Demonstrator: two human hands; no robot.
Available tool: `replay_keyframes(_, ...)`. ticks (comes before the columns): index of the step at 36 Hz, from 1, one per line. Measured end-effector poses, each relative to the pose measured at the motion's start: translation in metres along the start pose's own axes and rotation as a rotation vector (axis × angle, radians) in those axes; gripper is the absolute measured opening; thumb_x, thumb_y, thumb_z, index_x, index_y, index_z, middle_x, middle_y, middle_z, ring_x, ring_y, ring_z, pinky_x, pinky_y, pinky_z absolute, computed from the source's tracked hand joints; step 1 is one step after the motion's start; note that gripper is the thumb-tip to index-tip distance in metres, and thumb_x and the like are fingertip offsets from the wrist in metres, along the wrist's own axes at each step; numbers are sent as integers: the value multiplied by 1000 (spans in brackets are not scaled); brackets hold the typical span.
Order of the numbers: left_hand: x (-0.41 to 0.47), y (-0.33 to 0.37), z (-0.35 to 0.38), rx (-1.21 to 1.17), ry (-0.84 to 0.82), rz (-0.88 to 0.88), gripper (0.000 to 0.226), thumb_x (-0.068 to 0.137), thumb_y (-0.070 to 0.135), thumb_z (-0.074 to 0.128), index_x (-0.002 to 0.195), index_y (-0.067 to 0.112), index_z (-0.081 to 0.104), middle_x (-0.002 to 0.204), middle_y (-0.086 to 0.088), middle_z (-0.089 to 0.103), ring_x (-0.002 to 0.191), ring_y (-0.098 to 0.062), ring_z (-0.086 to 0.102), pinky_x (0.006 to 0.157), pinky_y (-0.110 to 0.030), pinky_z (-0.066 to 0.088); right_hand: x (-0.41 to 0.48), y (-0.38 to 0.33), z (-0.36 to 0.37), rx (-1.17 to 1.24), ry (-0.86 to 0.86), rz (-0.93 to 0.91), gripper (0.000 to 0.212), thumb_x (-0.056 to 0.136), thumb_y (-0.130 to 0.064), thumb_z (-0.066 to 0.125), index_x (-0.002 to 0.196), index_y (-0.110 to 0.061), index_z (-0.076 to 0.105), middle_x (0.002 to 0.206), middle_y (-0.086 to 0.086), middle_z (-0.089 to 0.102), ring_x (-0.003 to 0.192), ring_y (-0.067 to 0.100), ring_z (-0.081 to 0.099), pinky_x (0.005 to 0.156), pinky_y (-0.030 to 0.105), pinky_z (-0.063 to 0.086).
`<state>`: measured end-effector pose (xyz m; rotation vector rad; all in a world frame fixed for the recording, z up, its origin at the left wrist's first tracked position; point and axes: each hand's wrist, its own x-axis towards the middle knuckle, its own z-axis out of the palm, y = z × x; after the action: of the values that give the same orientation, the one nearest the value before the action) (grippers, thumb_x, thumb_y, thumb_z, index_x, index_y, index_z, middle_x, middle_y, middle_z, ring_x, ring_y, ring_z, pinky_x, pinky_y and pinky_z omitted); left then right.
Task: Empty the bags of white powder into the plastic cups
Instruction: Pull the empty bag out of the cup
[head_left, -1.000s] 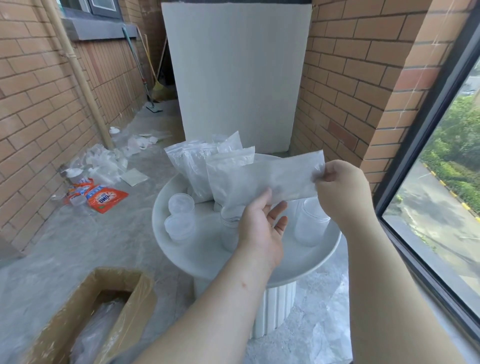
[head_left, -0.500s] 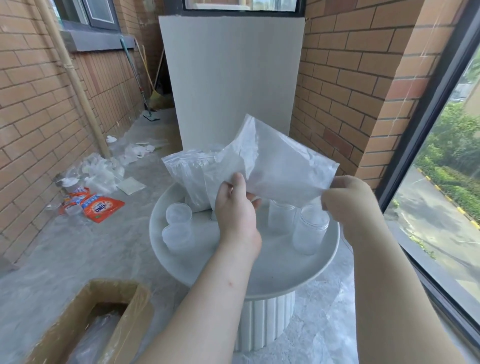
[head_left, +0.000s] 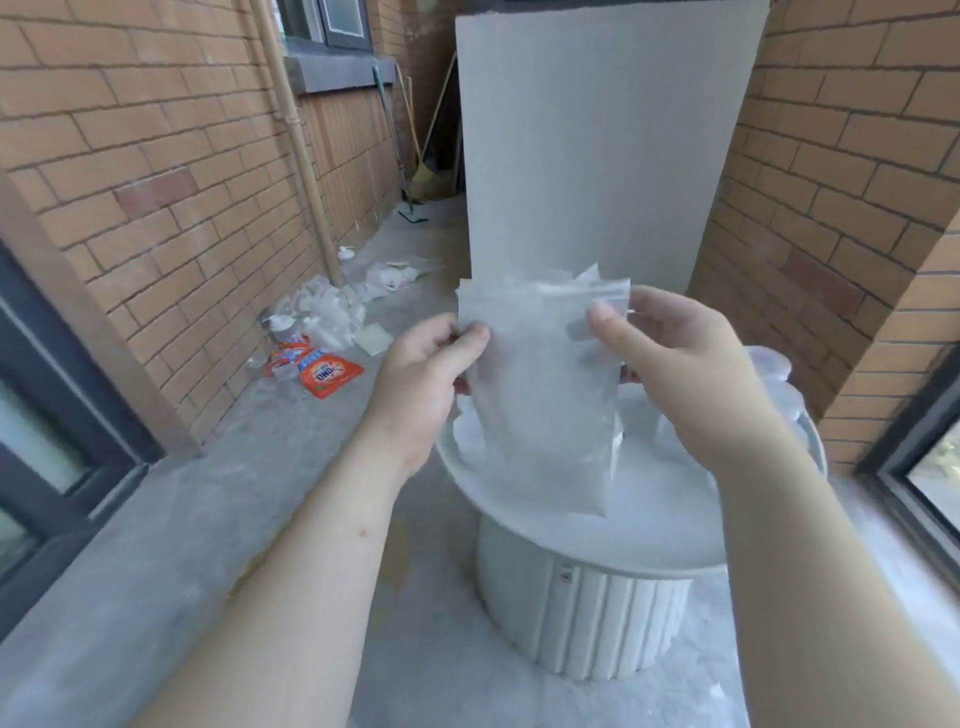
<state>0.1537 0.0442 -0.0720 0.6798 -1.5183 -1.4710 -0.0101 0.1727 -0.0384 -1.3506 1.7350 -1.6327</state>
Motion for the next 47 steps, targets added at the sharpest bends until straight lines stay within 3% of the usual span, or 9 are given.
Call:
replay_keyframes(3, -8, 3, -44, 59, 22, -43, 20, 91, 20, 63, 98, 2, 67, 90, -9, 70, 80, -21, 62, 67, -31, 43, 5, 5, 34, -82, -32, -48, 27, 91, -36, 73, 89, -10, 68, 75, 16, 62, 67, 34, 57, 64, 41, 51)
replay_keyframes(7, -22, 5, -101, 173, 109, -88, 20, 91, 15, 65, 98, -4, 66, 86, -8, 68, 75, -17, 60, 64, -28, 40, 7, 13, 87, -169, -166, -53, 9, 90, -29, 73, 90, -20, 74, 81, 4, 73, 79, 27, 67, 72, 38, 53)
replay_keyframes(11, -37, -1, -149, 364, 163, -139, 17, 89, 3, 68, 105, -4, 67, 81, 0, 72, 66, -3, 63, 59, -13, 43, 1, 22, 142, -308, -189, -112, 17, 89, -27, 71, 79, -13, 68, 65, -5, 61, 65, 13, 56, 64, 28, 44)
replay_keyframes(20, -66, -38, -237, 760, 209, -428, 14, 81, 4, 74, 90, 14, 73, 88, -5, 73, 72, -12, 63, 62, -16, 49, -41, 85, 261, -329, -415, -26, 13, 88, -10, 58, 76, -7, 63, 64, 7, 65, 70, 27, 66, 72, 36, 51)
replay_keyframes(25, -71, -61, -265, 873, 197, -588, 27, 78, -4, 69, 83, 22, 70, 89, -1, 71, 88, -21, 70, 78, -33, 59, -69, 123, 302, -383, -506, -56, 26, 95, -12, 54, 70, -8, 48, 54, -4, 38, 51, 17, 35, 54, 38, 32)
replay_keyframes(30, -78, -80, -280, 909, 166, -689, 30, 77, -6, 69, 77, 24, 69, 90, 0, 71, 92, -21, 69, 88, -34, 57, -87, 152, 315, -429, -656, 36, 36, 99, -11, 47, 65, -16, 36, 59, 0, 40, 54, 15, 30, 49, 26, 24)
replay_keyframes(36, -88, -102, -300, 864, 192, -781, 31, 77, -11, 67, 86, 19, 72, 95, -2, 73, 99, -20, 68, 90, -31, 56, -101, 169, 328, -482, -758, 89, 32, 100, -9, 46, 69, -17, 48, 64, -2, 47, 58, 14, 42, 56, 32, 37)
replay_keyframes(41, -89, -110, -302, 1011, 107, -883, 46, 88, -15, 48, 117, 15, 66, 135, -8, 59, 125, -25, 55, 106, -36, 46, -103, 169, 335, -621, -1006, 106, 20, 104, -12, 46, 113, -14, 63, 98, 6, 67, 86, 22, 65, 79, 34, 58)
replay_keyframes(47, -72, -83, -278, 1179, 109, -749, 57, 91, -14, 37, 133, 15, 61, 148, -4, 49, 136, -25, 47, 107, -30, 40, -96, 155, 334, -727, -1033, 29, 17, 98, -8, 44, 101, -12, 60, 92, 10, 61, 82, 28, 61, 65, 35, 51)
